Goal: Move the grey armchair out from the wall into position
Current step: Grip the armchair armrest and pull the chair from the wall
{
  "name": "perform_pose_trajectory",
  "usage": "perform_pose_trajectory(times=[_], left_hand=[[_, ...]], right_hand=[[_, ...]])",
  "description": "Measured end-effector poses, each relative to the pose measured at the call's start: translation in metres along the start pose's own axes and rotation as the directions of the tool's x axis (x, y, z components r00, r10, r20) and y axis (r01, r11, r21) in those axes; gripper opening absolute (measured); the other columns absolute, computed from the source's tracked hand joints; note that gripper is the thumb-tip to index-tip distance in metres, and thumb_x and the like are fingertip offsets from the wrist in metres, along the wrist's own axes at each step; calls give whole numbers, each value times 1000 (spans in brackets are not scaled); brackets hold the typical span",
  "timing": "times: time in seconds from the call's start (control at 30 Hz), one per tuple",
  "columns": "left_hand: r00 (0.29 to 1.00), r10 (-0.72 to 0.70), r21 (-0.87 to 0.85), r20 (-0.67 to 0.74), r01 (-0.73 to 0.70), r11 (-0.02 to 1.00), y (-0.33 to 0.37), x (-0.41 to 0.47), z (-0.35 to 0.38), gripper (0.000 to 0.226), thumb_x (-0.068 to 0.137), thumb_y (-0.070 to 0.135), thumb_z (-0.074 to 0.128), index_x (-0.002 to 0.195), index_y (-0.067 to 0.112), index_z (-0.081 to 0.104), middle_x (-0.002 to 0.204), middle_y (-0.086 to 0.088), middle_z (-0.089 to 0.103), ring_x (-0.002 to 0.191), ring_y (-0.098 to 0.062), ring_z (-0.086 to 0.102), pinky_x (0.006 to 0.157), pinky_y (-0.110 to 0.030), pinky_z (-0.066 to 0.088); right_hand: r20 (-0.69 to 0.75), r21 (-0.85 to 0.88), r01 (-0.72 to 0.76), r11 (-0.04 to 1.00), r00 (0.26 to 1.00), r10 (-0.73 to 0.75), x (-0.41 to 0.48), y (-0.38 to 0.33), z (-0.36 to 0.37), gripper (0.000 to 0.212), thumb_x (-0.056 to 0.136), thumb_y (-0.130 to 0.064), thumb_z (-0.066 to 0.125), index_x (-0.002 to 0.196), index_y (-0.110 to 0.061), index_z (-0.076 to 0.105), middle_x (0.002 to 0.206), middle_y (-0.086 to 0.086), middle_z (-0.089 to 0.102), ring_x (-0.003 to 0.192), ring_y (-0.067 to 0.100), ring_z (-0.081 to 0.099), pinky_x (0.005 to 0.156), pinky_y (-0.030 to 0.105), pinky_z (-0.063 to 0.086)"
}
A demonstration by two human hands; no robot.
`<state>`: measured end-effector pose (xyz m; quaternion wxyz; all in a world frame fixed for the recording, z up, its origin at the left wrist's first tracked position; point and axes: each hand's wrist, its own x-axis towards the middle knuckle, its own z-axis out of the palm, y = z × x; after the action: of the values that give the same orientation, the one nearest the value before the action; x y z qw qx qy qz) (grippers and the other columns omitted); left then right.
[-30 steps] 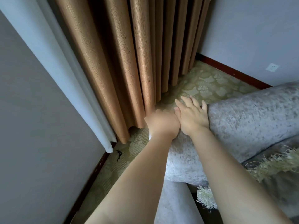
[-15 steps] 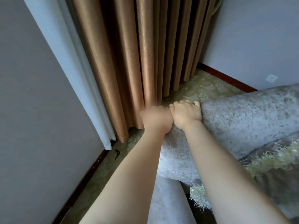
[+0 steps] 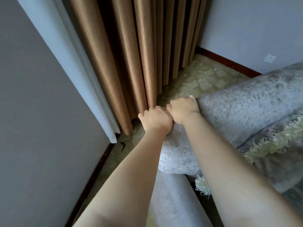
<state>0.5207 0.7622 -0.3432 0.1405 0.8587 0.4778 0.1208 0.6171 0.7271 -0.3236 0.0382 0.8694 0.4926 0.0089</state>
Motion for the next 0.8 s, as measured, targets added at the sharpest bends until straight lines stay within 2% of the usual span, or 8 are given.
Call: perform_pose_trajectory(times=[0.1,0.23,0.3,0.37,0.43,0.5,0.6,0.8], left_hand=[[1000,-2,16,-18,2,1000,1,6,4,51,95,45,22,90,13,61,98,-10,64,87,-32,54,77,-41,24],[1000,-16,-15,-3,16,1000,3,6,5,45,93,44,17,120,19,43,119,-8,46,94,-34,49,86,-50,32],[1000,-9,-61,18,10,998,4,8,4,46,94,43,18,128,20,37,122,-8,43,95,-35,50,82,-48,35],[999,-2,-75,47,6,997,4,10,5,47,95,42,18,116,17,52,111,-10,55,93,-35,53,78,-45,34],[998,-23,-74,55,28,997,3,11,6,55,94,45,16,96,15,63,96,-10,64,89,-34,54,78,-44,34],[997,-37,-82,72,43,996,2,11,6,60,92,49,15,91,16,66,92,-10,66,89,-34,55,79,-43,35],[997,-24,-82,80,30,996,1,9,6,61,93,51,18,93,14,66,93,-11,66,89,-35,57,74,-39,38],[999,1,-101,48,3,995,-1,-4,0,53,96,47,18,84,15,59,93,-11,66,87,-32,53,71,-38,34]], right_hand=[[-18,21,58,998,998,-58,5,4,4,42,98,-35,26,102,-16,64,107,6,64,99,26,58,92,39,32],[-227,189,196,962,962,-151,-3,8,11,32,97,-24,40,125,-16,54,141,0,43,119,24,48,99,37,31],[-225,255,197,947,964,-140,-3,8,11,39,97,-22,42,136,-19,46,148,-4,36,121,23,46,99,37,34],[-148,207,142,968,983,-113,-2,7,11,36,100,-30,34,133,-24,48,138,-4,50,112,25,53,94,36,37],[-88,79,78,994,994,-71,0,8,9,43,101,-37,25,113,-21,63,113,1,65,101,24,59,90,36,36],[-69,47,42,998,997,-38,2,7,7,52,101,-38,21,96,-18,69,100,3,67,95,23,59,86,36,35],[-63,52,31,998,998,-27,0,4,9,52,100,-37,20,94,-18,68,101,4,67,97,23,58,86,36,33],[-34,47,-9,999,999,11,-11,0,9,54,101,-41,18,108,-16,65,114,6,62,112,24,52,94,37,29]])
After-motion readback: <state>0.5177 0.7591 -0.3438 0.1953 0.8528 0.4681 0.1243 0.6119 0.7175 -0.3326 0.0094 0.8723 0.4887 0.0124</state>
